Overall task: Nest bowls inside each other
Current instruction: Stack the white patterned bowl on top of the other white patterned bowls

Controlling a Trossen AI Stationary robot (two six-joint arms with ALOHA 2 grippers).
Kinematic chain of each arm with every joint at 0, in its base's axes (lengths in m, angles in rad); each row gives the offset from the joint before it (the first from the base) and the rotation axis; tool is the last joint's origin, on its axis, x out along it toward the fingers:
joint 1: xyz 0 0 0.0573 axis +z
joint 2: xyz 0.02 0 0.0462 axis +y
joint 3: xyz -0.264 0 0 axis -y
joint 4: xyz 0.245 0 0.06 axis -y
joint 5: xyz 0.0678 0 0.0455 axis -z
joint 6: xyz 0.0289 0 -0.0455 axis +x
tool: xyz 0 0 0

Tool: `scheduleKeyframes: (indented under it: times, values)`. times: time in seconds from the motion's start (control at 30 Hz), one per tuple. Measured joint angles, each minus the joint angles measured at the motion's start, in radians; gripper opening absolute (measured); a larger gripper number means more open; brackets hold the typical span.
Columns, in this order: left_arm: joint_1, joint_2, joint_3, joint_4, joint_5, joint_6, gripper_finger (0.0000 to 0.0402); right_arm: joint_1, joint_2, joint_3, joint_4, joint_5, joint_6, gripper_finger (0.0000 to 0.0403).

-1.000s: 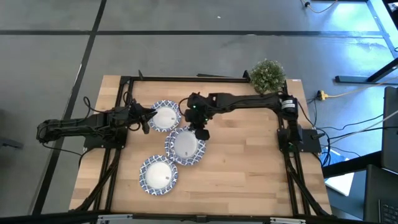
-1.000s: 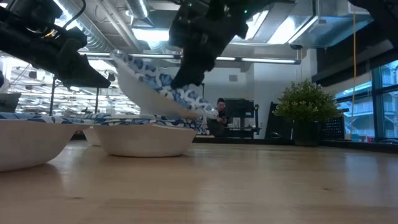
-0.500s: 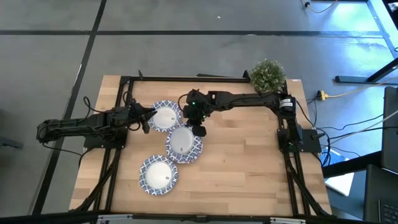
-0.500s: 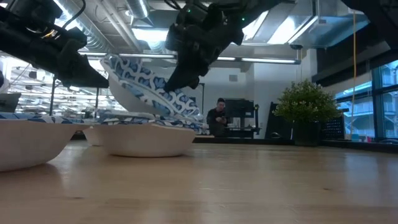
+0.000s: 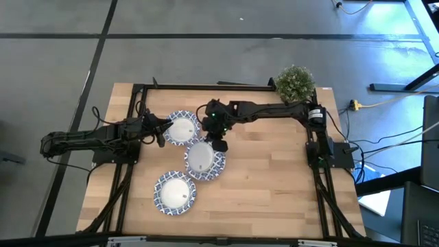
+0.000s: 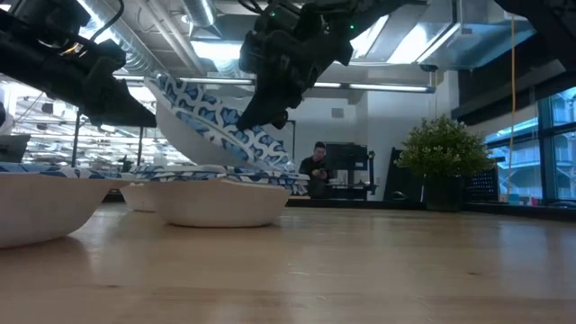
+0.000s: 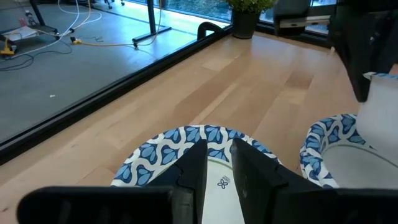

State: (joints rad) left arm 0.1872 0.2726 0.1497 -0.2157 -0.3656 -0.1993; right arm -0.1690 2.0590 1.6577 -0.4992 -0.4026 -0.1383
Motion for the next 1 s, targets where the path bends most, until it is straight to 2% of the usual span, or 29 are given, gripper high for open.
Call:
scheduleKeyframes:
  times: [0.13,0.5,0.7,0.77,0.87,0.93,1.0]
  values:
    - [0.000,0.000,0.000,0.000,0.000,0.000,0.0069,0.000,0.000,0.000,-0.028,-0.002,0.003,0.0027]
    - [0.000,0.000,0.000,0.000,0.000,0.000,0.0069,0.006,0.000,0.000,-0.069,-0.003,0.033,0.0110]
    - [0.000,0.000,0.000,0.000,0.000,0.000,0.0069,0.028,0.000,0.000,-0.076,0.002,0.018,0.0123]
    - [0.000,0.000,0.000,0.000,0.000,0.000,0.0069,0.038,0.000,0.000,-0.097,0.048,-0.017,0.0124]
    - [0.000,0.000,0.000,0.000,0.000,0.000,0.0069,0.050,0.000,0.000,-0.131,0.194,-0.024,0.0124]
    - [0.000,0.000,0.000,0.000,0.000,0.000,0.0069,0.052,0.000,0.000,-0.156,0.210,-0.030,0.0124]
    - [0.000,0.000,0.000,0.000,0.000,0.000,0.0069,0.051,0.000,-0.001,-0.159,0.175,-0.030,0.0124]
